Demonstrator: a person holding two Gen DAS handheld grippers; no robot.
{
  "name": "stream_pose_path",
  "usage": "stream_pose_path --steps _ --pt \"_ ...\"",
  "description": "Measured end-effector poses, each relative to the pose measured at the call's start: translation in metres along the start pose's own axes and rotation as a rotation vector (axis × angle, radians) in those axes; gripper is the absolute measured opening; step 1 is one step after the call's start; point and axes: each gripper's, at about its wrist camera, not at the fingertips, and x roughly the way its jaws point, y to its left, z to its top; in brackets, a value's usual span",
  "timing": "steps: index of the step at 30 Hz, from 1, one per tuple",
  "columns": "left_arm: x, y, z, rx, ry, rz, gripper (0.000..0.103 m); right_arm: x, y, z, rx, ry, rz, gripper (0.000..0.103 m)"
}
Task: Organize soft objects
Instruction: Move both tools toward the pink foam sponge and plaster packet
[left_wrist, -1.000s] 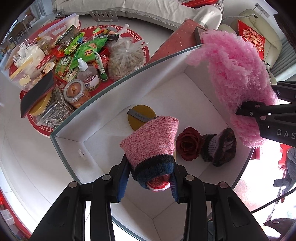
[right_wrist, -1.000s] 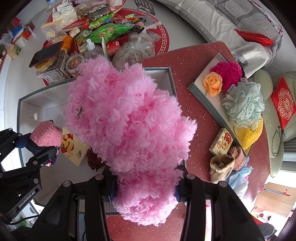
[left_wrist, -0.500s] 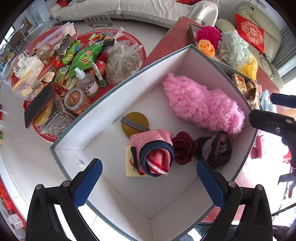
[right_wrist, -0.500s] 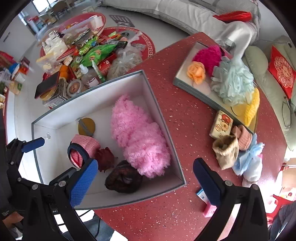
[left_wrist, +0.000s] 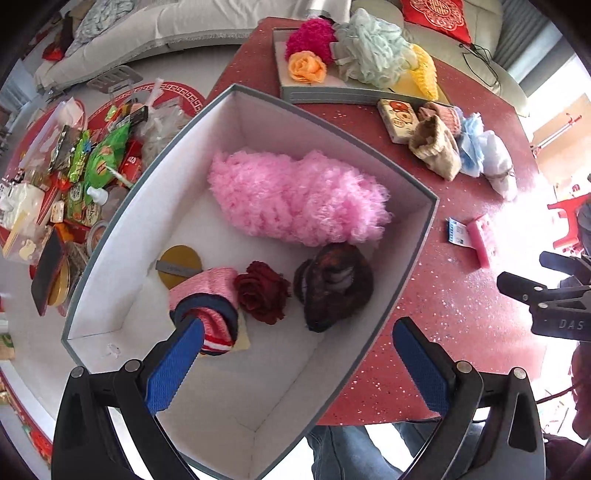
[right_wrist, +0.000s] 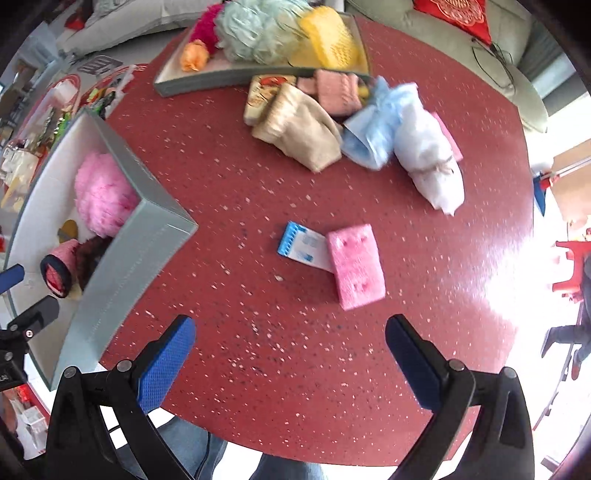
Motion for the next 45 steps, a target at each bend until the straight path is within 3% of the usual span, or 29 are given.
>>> stream_pose_path --steps 7,12,25,32,39,43,45 --pt "-0.006 -0.045 0.005 0.118 0.012 0.010 0.103 0.031 -0.044 -0.029 0.140 0.092 0.021 0.103" --pt "-0.007 -0.065 0.007 0.156 0.031 0.023 0.103 0.043 -0.055 -0.031 0.160 0.101 0.037 0.103" --pt "-0.006 -0.079 -0.005 0.144 0.087 0.043 0.103 0.097 -0.077 0.018 0.143 0.138 0.000 0.103" --pt "0.005 -0.101 -0.004 0.134 0.124 -0.009 0.103 0.124 -0.111 0.028 0.199 0.182 -0.010 0.103" --pt "0.015 -0.125 -0.001 0.168 0.149 -0.027 0.103 0.122 -0.165 0.025 0.311 0.143 -0.058 0.103" --pt "0.020 -0.135 0.002 0.186 0.157 -0.037 0.103 0.114 -0.194 0.022 0.369 0.130 -0.139 0.103" --pt "0.022 -0.140 0.002 0.194 0.163 -0.040 0.103 0.105 -0.206 0.020 0.404 0.095 -0.105 0.103"
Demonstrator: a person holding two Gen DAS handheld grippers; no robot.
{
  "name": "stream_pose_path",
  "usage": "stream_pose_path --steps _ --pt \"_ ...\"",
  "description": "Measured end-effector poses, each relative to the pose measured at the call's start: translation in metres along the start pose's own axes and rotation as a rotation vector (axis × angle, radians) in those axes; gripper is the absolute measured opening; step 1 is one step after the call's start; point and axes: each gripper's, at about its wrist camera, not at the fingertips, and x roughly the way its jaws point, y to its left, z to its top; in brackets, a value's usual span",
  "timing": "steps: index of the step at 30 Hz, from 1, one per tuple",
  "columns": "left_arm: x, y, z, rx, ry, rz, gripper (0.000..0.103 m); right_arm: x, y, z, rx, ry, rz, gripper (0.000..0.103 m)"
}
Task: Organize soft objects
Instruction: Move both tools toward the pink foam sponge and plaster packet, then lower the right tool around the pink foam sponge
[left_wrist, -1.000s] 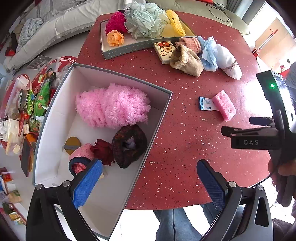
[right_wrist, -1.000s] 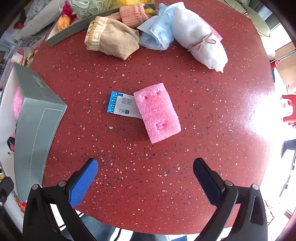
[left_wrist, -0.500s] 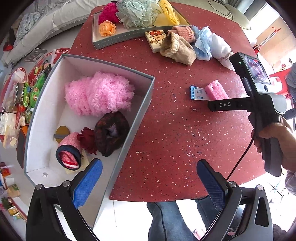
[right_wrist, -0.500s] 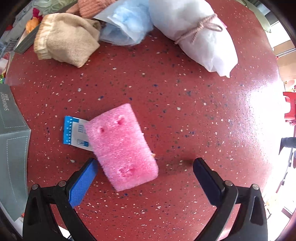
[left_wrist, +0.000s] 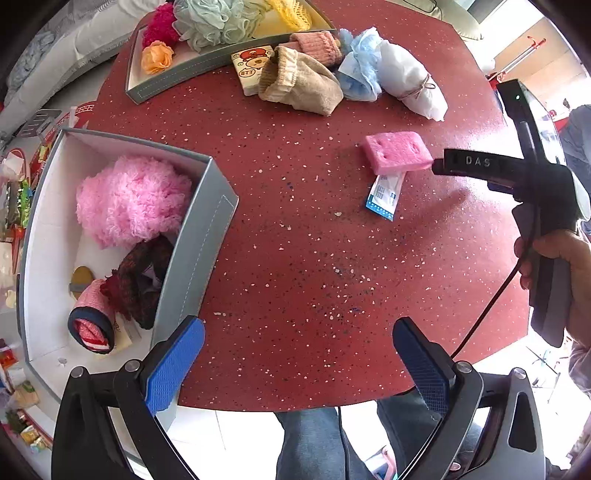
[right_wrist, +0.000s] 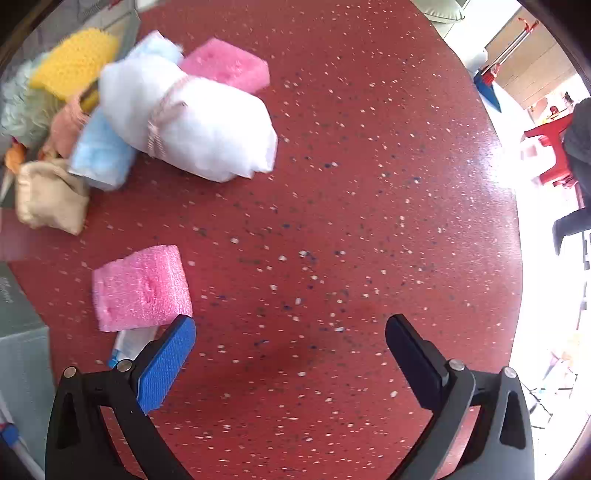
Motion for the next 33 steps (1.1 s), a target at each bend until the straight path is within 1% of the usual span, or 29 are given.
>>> stream_pose_path --steps 2,3,5,8,10,14,15,16,17,18,19,21,23,27,30,33 --pt "0.001 -0.004 0.001 0.006 0.006 -0.001 0.103 -0.010 -0.009 -0.002 0.031 -0.034 0.104 0.103" --pt "0.001 -0.006 0.001 0.009 0.006 0.000 0.103 -0.014 -0.006 0.000 0.022 -0.049 0.143 0.103" --pt "0.000 -0.007 0.002 0.012 0.003 0.004 0.103 -0.019 0.011 0.002 -0.037 -0.061 0.183 0.103" --pt "-0.001 -0.004 0.001 0.001 0.002 0.008 0.103 -0.028 0.042 0.006 -0.142 -0.090 0.198 0.103" --pt "0.001 -0.001 0.001 -0.014 0.011 0.011 0.103 -0.025 0.059 0.012 -0.178 -0.063 0.219 0.103" --pt "0.003 0.001 0.000 -0.024 0.020 0.021 0.103 -0.015 0.091 0.020 -0.226 -0.023 0.193 0.102" --pt "0.003 0.001 0.000 -0.025 0.022 0.022 0.103 -0.012 0.097 0.021 -0.238 -0.016 0.191 0.099" --pt "0.003 0.000 0.000 -0.024 0.023 0.021 0.103 -0.012 0.110 0.023 -0.251 -0.008 0.183 0.085" --pt "0.004 -0.001 0.000 -0.023 0.026 0.020 0.103 -0.013 0.119 0.021 -0.258 -0.010 0.173 0.074" --pt "0.005 -0.002 0.000 -0.020 0.029 0.019 0.103 -0.014 0.128 0.020 -0.258 -0.020 0.167 0.074" --pt "0.007 -0.003 0.001 -0.017 0.033 0.018 0.103 -0.015 0.128 0.022 -0.248 -0.026 0.164 0.074" --pt "0.009 -0.007 0.004 -0.005 0.035 0.015 0.103 -0.014 0.118 0.026 -0.197 -0.016 0.173 0.073" --pt "0.010 -0.013 0.007 0.015 0.029 0.015 0.103 -0.014 0.096 0.028 -0.130 -0.012 0.193 0.073" --pt "0.018 -0.034 0.020 0.084 0.026 0.019 0.103 -0.025 0.048 0.019 -0.003 -0.044 0.250 0.073" --pt "0.029 -0.064 0.035 0.193 0.010 0.047 0.103 -0.036 0.006 0.000 0.092 -0.070 0.255 0.074" --pt "0.044 -0.103 0.053 0.352 -0.024 0.085 0.103 -0.033 -0.023 -0.028 0.174 -0.026 0.204 0.074"
